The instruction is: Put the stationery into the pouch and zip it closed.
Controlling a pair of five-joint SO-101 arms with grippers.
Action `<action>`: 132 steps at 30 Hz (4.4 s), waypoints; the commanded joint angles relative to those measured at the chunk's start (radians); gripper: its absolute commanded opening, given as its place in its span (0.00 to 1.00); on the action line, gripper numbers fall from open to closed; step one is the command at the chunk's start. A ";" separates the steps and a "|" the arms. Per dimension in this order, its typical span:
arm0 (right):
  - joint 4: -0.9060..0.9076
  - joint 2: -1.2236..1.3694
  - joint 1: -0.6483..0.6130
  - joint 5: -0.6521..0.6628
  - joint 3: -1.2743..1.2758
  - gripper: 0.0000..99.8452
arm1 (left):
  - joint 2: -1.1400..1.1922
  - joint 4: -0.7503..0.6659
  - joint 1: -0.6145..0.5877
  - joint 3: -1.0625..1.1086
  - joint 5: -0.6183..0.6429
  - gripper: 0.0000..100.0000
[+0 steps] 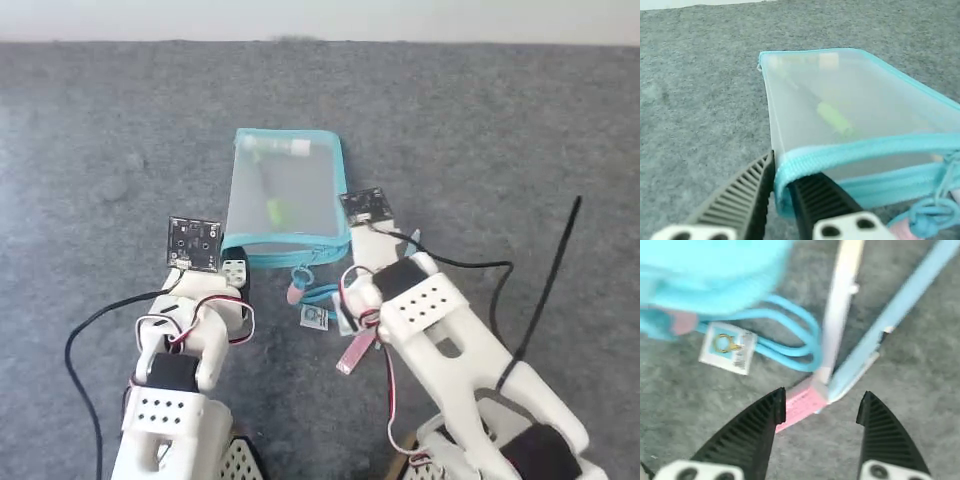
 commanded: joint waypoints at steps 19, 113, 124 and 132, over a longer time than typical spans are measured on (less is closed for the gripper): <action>-0.147 -0.001 -0.042 -0.021 0.166 0.24 | -0.014 -0.015 -0.008 -0.035 0.000 0.01; 0.179 -0.406 0.197 0.568 -0.054 0.01 | -0.017 -0.015 0.049 -0.018 -0.005 0.01; 0.048 -0.074 0.499 0.623 -0.149 0.01 | -0.020 -0.015 0.048 -0.008 -0.006 0.01; -0.153 0.312 0.535 0.632 -0.170 0.08 | -0.020 -0.014 0.048 0.001 -0.008 0.01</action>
